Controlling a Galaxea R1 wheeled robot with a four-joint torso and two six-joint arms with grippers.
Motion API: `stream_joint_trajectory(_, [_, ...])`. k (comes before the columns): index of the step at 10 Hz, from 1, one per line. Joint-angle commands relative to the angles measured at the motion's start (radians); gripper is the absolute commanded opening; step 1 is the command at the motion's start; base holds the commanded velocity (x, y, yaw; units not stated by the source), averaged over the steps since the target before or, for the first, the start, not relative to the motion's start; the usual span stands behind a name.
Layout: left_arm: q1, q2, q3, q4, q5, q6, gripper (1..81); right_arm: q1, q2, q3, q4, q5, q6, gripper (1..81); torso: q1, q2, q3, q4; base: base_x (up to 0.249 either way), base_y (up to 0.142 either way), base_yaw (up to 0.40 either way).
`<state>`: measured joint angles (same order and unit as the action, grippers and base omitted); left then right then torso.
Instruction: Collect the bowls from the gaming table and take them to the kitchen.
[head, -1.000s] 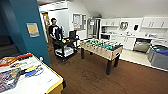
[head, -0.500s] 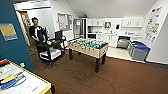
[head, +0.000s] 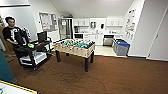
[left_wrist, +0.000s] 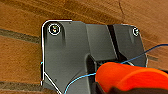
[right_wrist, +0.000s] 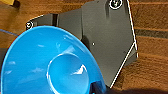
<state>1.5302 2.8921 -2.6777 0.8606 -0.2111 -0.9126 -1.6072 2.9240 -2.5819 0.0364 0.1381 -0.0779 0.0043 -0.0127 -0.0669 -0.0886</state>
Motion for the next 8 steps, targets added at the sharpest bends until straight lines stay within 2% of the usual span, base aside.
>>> stream_joint_trajectory(1, [-0.041, -0.016, -0.002, -0.008, 0.029, 0.003, 1.0, 0.031, 0.002, 0.01, -0.016, -0.052, -0.003, 1.0, 0.0, 0.0, 0.0, 0.0, 0.0, 0.0, -0.395])
stream_joint_trajectory(8, [-0.041, -0.016, -0.005, -0.008, 0.027, 0.003, 1.0, 0.032, 0.003, 0.008, -0.018, -0.052, -0.002, 1.0, 0.0, 0.0, 0.0, 0.0, 0.0, 0.0, -0.394])
